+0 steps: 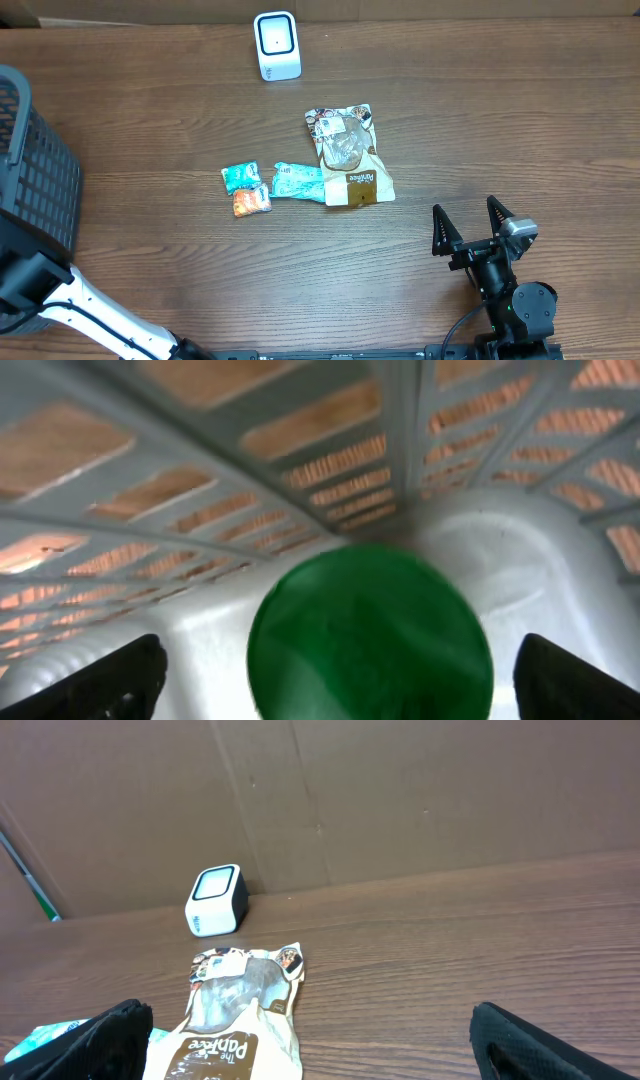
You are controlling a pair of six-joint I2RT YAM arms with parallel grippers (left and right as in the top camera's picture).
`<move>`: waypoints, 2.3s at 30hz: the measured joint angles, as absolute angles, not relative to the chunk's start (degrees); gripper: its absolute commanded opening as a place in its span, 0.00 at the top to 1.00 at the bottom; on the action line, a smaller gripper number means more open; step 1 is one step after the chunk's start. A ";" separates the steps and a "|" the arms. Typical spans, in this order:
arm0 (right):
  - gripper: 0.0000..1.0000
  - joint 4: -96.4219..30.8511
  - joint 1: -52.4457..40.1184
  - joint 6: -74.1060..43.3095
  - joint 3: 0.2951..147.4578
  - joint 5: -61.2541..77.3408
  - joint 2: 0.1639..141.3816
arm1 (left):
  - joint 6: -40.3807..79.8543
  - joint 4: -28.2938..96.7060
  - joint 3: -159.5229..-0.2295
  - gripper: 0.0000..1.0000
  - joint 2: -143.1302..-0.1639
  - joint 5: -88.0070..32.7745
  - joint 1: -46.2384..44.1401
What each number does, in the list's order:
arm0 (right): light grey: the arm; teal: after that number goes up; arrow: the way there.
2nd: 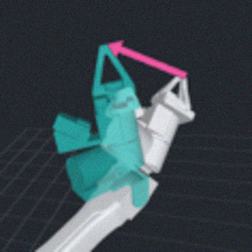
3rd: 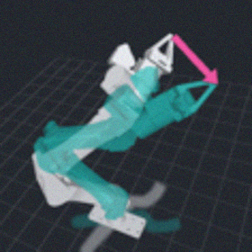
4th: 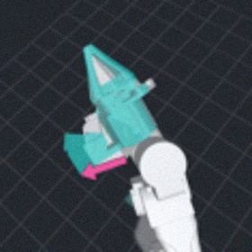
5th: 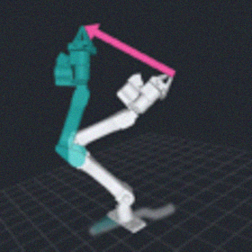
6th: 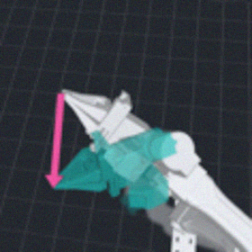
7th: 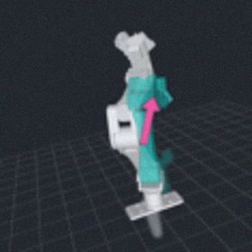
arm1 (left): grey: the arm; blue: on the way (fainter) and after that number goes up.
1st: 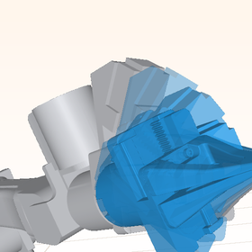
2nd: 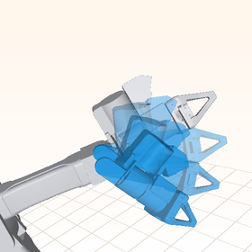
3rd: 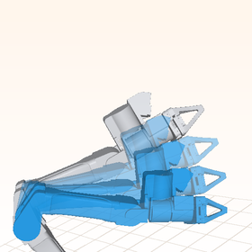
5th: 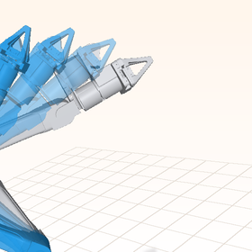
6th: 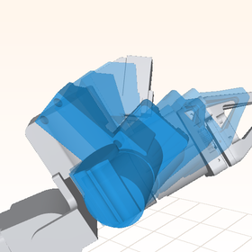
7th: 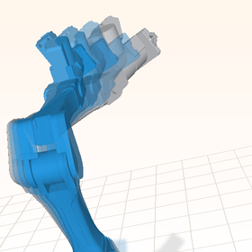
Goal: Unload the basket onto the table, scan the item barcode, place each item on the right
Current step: 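Move the left gripper back into the basket toward the bottle, then grasp the green-capped bottle by its cap with the left gripper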
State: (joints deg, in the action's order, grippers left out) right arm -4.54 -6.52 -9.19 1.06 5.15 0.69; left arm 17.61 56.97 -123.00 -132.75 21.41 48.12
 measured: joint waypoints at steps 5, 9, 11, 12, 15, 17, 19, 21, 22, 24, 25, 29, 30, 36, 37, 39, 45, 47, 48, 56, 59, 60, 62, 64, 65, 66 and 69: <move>0.00 -4.60 -6.52 -9.19 1.06 5.17 0.69 | 17.69 54.02 -122.48 0.13 -132.99 21.74 48.12; 0.00 -4.56 -6.52 -9.19 1.06 5.15 0.69 | 18.20 52.53 -121.05 0.36 -132.99 21.74 48.12; 0.00 -4.54 -6.52 -9.21 1.06 5.15 0.69 | 18.00 52.29 -120.57 0.42 -133.03 21.67 48.12; 0.00 -4.56 -6.52 -9.21 1.06 5.15 0.69 | 18.11 52.21 -120.44 0.42 -133.03 21.67 48.10; 0.00 -4.58 -6.52 -9.19 1.06 5.15 0.69 | 18.06 51.99 -120.36 0.43 -133.05 21.50 48.12; 0.00 -4.56 -6.52 -9.19 1.06 5.17 0.69 | 18.06 51.83 -120.36 0.49 -133.05 21.45 48.12; 0.00 -4.58 -6.52 -9.19 1.06 5.15 0.69 | 18.15 51.83 -120.36 0.57 -133.05 21.43 48.10; 0.00 -4.56 -6.52 -9.21 1.06 5.17 0.69 | 18.24 51.83 -120.36 0.65 -133.05 21.21 48.10; 0.00 -4.58 -6.52 -9.19 1.06 5.15 0.69 | 18.17 51.86 -120.36 0.66 -133.03 21.08 48.10; 0.00 -4.56 -6.52 -9.21 1.06 5.17 0.69 | 18.04 51.83 -120.36 0.68 -133.03 20.69 48.10; 0.00 -4.54 -6.52 -9.21 1.06 5.15 0.69 | 18.04 51.86 -120.36 0.68 -133.03 20.58 48.10; 0.00 -4.56 -6.52 -9.19 1.06 5.15 0.69 | 18.04 52.45 -120.38 0.68 -132.97 20.23 48.12; 0.00 -4.56 -6.52 -9.19 1.06 5.15 0.69 | 18.06 52.73 -120.38 0.68 -132.86 20.12 48.12; 0.00 -4.56 -6.52 -9.19 1.06 5.15 0.69 | 18.35 53.98 -120.36 0.69 -131.63 16.19 48.12; 0.00 -4.56 -6.52 -9.21 1.06 5.17 0.69 | 18.48 54.06 -120.36 0.70 -131.24 15.55 48.12; 0.00 -4.54 -6.52 -9.19 1.06 5.19 0.69 | 18.52 54.28 -120.31 0.71 -129.69 13.76 48.10; 0.00 -4.56 -6.52 -9.21 1.06 5.15 0.69 | 19.16 54.83 -120.25 0.71 -116.31 8.56 48.12; 0.00 -4.56 -6.52 -9.19 1.06 5.17 0.69 | 19.16 54.85 -120.25 0.71 -111.09 6.98 48.12; 0.00 -4.54 -6.52 -9.21 1.06 5.17 0.69 | 19.18 54.87 -120.25 0.71 -108.29 6.15 48.10; 0.00 -4.60 -6.52 -9.19 1.06 5.15 0.69 | 19.20 57.39 -120.36 0.71 -92.44 0.10 48.01; 0.00 -4.56 -6.52 -9.19 1.06 5.17 0.69 | 19.33 59.90 -120.36 0.71 -88.01 -3.25 47.48; 0.00 -4.56 -6.52 -9.21 1.06 5.17 0.69 | 19.35 60.64 -120.36 0.71 -86.72 -4.27 46.89; 0.00 -4.54 -6.52 -9.19 1.06 5.15 0.69 | 19.38 62.48 -120.36 0.71 -84.29 -6.20 44.91; 0.00 -4.56 -6.52 -9.19 1.06 5.15 0.69 | 19.35 64.62 -120.38 0.71 -82.43 -7.79 41.93; 0.00 -4.56 -6.52 -9.19 1.06 5.15 0.69 | 19.35 65.84 -120.42 0.71 -81.84 -8.34 40.29; 0.00 -4.54 -6.52 -9.19 1.06 5.15 0.69 | 19.33 67.37 -120.46 0.72 -81.38 -8.82 38.46; 0.00 -4.56 -6.52 -9.19 1.06 5.15 0.69 | 19.25 71.57 -120.49 0.75 -81.12 -9.76 33.32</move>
